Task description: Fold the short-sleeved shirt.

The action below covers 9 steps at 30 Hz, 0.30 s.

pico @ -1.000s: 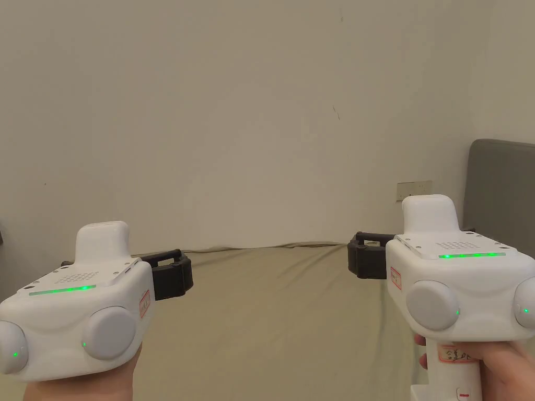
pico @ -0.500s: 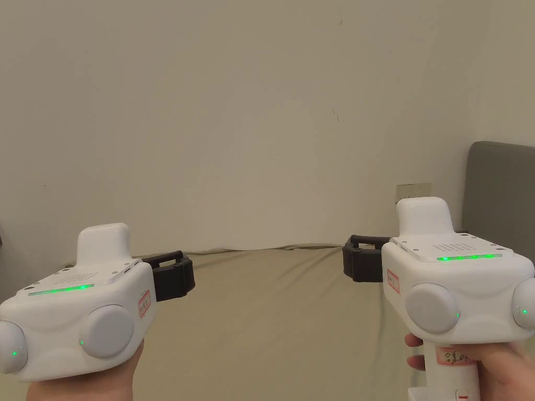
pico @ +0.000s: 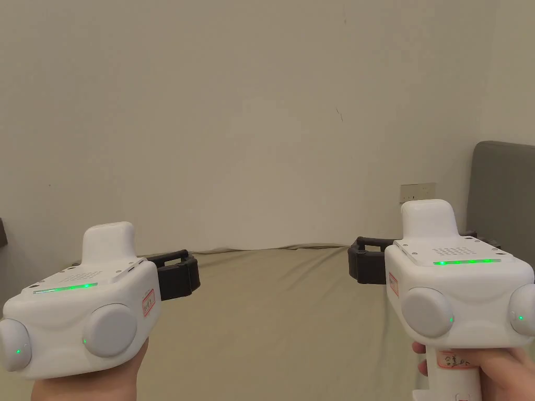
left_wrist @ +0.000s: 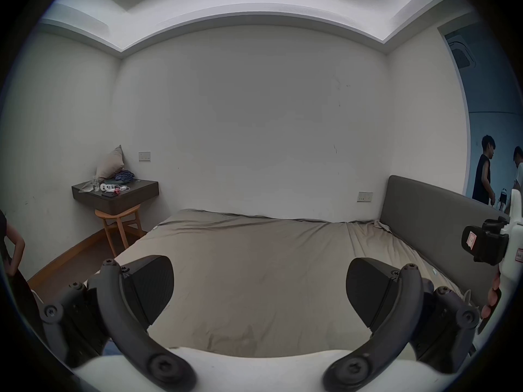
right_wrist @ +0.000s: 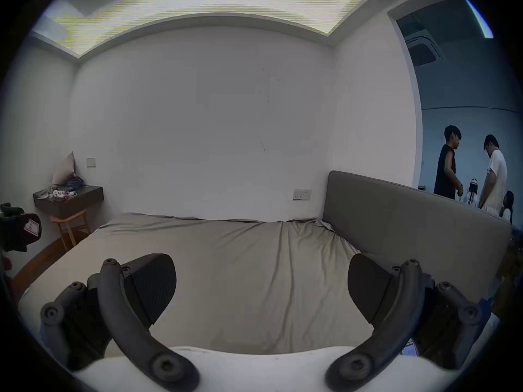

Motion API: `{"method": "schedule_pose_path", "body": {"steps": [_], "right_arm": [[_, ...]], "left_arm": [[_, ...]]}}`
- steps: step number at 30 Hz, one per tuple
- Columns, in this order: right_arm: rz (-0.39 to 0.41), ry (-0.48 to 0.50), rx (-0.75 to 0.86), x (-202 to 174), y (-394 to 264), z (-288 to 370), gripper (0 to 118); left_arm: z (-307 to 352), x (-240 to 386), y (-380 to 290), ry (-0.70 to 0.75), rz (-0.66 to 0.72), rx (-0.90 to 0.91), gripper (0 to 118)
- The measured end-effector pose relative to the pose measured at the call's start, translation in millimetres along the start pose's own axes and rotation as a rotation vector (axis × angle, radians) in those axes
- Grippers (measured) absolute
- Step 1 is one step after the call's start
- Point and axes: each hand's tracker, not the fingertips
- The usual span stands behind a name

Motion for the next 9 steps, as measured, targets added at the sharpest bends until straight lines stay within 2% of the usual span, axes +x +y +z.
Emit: {"method": "schedule_pose_path", "body": {"steps": [9], "right_arm": [[-0.013, 0.013, -0.009, 1.3, -0.6, -0.1, 118]], "left_arm": [[1.1, 5.4, -0.6, 0.001, -0.025, 0.002, 118]]}}
